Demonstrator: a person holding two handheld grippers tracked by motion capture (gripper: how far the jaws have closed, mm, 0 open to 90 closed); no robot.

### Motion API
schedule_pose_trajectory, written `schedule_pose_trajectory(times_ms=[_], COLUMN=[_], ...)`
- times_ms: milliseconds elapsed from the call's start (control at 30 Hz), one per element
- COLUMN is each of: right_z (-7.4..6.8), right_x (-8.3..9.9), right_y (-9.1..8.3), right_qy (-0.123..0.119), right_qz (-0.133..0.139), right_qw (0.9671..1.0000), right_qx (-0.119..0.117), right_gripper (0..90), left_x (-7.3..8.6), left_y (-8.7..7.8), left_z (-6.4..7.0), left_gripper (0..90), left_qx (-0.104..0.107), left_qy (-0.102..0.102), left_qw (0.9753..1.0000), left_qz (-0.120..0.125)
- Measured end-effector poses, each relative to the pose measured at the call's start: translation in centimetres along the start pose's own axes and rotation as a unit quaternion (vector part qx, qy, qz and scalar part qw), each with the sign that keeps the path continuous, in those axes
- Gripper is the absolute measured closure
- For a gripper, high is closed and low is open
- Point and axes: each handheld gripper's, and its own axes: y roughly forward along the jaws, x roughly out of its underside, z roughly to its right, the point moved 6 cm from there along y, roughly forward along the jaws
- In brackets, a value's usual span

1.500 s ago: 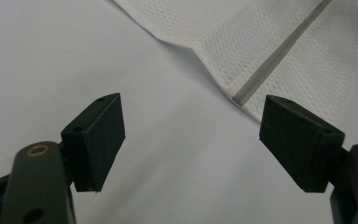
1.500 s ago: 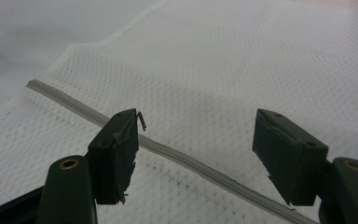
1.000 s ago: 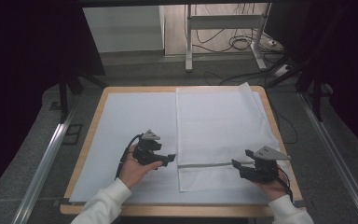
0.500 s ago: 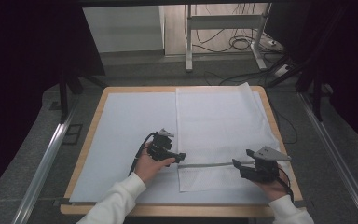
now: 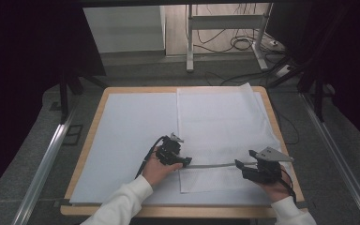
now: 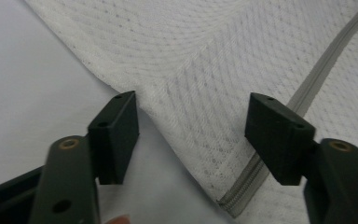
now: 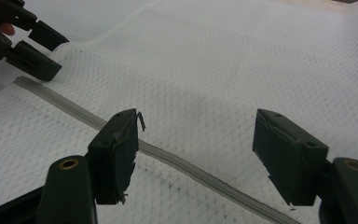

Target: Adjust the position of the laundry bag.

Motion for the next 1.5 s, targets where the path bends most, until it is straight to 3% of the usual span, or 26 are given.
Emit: schedule_pose_trajectory(times_ms=[200,333,600,733,767,867,1300,1500], right_z=[0.1,0.1,0.3,0.4,0.4,0.4,0.7,0.7], right_x=[0.0,-0.1,-0.1,-0.1,-0.1,-0.1,0.0,0.0], right_y=[-0.1,-0.1,-0.3,-0.3,-0.3,-0.3,-0.5,-0.5], right_qy=[0.001,0.0,0.003,0.003,0.003,0.004,0.005,0.006], right_qz=[0.001,0.002,0.006,0.006,0.006,0.007,0.006,0.007], right_qw=[1.0,1.0,0.9999,0.9999,0.9999,0.9999,0.9998,0.9998], right_qx=[0.003,0.005,0.011,0.011,0.012,0.013,0.019,0.02], right_gripper=[30.9,30.9,30.9,30.9,30.8,30.8,30.9,30.8], left_x=[0.0,0.1,0.0,-0.1,-0.1,0.0,0.5,1.9], left_y=[0.1,0.2,0.3,0.3,0.3,0.1,-2.4,-3.8], left_z=[0.1,0.2,0.9,0.7,0.5,0.3,-0.6,-1.6], left_gripper=[48.9,58.5,84.4,89.2,89.4,89.6,89.9,89.9], left_qx=[-0.018,-0.047,-0.042,-0.038,-0.024,-0.012,0.043,0.042], left_qy=[0.01,0.034,0.061,0.054,0.043,0.031,0.002,0.001], left_qw=[0.9998,0.9983,0.9973,0.9978,0.9988,0.9994,0.9988,0.9989], left_qz=[-0.002,-0.002,-0.001,0.001,0.004,0.011,0.023,0.018])
